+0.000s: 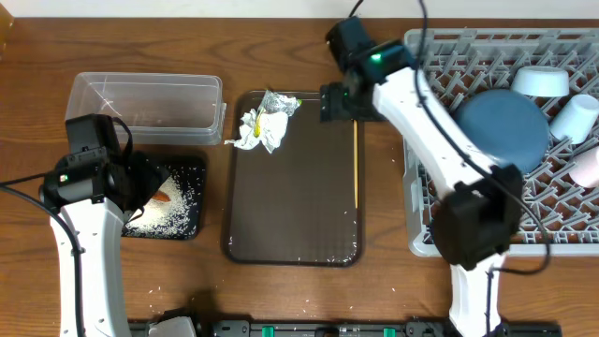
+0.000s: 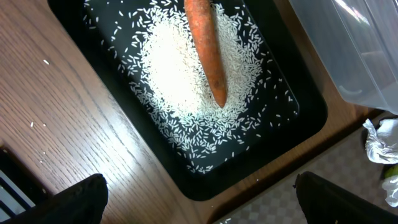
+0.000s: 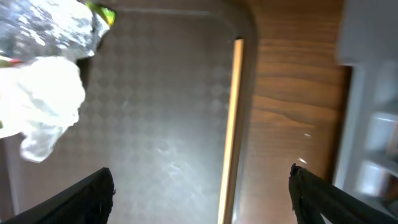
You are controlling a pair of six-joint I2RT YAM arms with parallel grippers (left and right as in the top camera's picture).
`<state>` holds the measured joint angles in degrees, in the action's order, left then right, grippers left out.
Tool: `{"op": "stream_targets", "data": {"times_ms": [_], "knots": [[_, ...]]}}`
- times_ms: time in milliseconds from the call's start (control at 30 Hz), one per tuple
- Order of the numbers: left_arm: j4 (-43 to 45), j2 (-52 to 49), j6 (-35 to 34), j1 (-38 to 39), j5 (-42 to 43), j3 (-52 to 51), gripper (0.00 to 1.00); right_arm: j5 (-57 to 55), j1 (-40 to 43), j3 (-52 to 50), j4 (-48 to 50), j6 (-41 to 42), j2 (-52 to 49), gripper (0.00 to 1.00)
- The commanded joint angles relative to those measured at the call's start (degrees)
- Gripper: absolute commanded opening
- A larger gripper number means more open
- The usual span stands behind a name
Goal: Sort waste into correct bins and load items into the dishwasher rack
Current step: 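Move the right gripper back to the remaining chopstick on the tray, then grasp the remaining wooden chopstick with the right gripper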
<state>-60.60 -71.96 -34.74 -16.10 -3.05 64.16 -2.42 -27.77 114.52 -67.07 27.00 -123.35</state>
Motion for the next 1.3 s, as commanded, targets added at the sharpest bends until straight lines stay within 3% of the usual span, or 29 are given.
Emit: {"op": "stream_targets", "data": {"times_ms": [0, 333, 1067, 1133, 1167, 1233, 1267], "knots": [[-0.22, -0.28, -0.50, -0.33, -0.83, 0.76, 0.98, 0.76, -1.25, -0.35, 0.48, 1.70, -5.33, 0.86], [-0.22, -0.28, -0.50, -0.33, -0.85, 0.76, 0.98, 0.74, -2.43, -0.35, 1.11, 3.23, -12.57, 0.85], [-0.22, -0.28, -0.50, -0.33, -0.85, 0.76, 0.98, 0.83, -2.43, -4.50, 2.36, 3.45, -12.74, 0.86], [-0.22, -0.28, -0.50, -0.33, -0.85, 0.76, 0.98, 1.29, -2.45, -4.50, 2.62, 3.43, -12.74, 0.75], [-0.22, -0.28, -0.50, -0.33, -0.85, 0.76, 0.99, 1.64, -2.49, -4.50, 2.89, 3.45, -12.74, 0.64], [-0.22, -0.28, -0.50, -0.33, -0.85, 0.76, 0.98, 1.99, -2.60, -4.50, 3.48, 3.72, -12.74, 0.36], [-0.22, -0.28, -0.50, -0.33, -0.85, 0.76, 0.99, 2.08, -2.62, -4.50, 3.76, 3.87, -12.74, 0.17]]}}
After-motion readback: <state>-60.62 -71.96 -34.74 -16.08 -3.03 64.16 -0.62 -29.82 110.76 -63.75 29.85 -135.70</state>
